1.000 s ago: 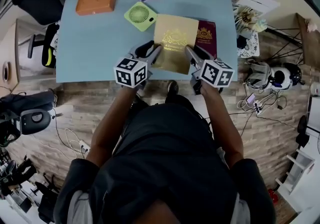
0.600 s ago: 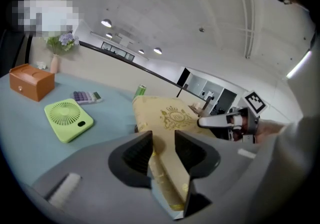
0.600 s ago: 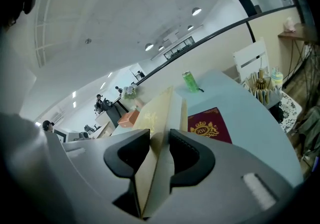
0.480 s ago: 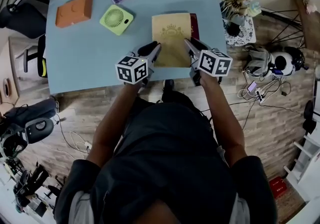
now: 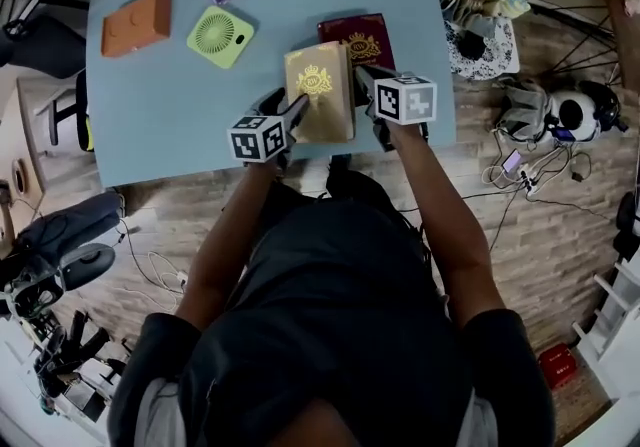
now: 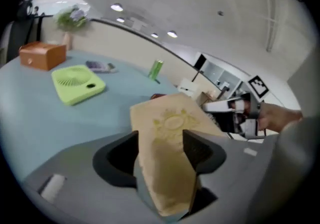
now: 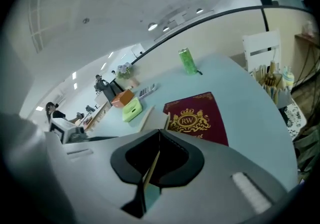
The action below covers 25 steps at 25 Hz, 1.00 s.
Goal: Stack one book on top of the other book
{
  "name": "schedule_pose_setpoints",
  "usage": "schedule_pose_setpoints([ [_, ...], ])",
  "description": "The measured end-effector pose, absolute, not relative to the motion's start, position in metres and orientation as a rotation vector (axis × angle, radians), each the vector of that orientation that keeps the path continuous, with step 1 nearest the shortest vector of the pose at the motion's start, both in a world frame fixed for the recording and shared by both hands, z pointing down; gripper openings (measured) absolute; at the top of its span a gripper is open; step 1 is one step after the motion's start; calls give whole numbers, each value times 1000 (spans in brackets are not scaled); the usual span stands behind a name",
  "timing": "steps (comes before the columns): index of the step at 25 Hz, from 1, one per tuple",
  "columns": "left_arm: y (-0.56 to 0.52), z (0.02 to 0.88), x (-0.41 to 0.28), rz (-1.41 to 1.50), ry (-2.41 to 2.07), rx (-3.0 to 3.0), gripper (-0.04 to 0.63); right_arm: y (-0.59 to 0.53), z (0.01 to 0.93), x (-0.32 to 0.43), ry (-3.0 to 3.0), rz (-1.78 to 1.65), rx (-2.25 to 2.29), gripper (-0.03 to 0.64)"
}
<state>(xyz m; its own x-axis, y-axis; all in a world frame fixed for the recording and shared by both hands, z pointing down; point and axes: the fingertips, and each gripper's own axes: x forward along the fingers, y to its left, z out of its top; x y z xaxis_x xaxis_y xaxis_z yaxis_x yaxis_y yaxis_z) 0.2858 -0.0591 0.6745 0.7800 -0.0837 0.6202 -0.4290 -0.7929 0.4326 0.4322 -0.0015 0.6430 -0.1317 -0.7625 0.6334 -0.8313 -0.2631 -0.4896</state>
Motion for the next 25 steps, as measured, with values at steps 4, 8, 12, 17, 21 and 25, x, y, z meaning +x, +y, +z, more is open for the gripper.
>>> schedule_pose_setpoints([
  [4,-80,708,259,787,-464,2274,397,-4,640,403,-1983,1444,1906,58],
  [8,-63,722,273,701,-265,2094,397,-1,654,371,-2031,1546,1817,146],
  [12,-60,723,278,677,-249,2052,394,0,664,367,-1971,1490,1818,127],
  [17,-65,691,292,700,-326,2176,390,1,651,388,-1948,1474,1874,117],
  [21,-59,671,315,672,-277,2215,390,4,639,417,-1922,1466,1966,117],
  [25,-59,663,338,682,-247,2250,390,8,637,443,-1887,1464,2024,114],
])
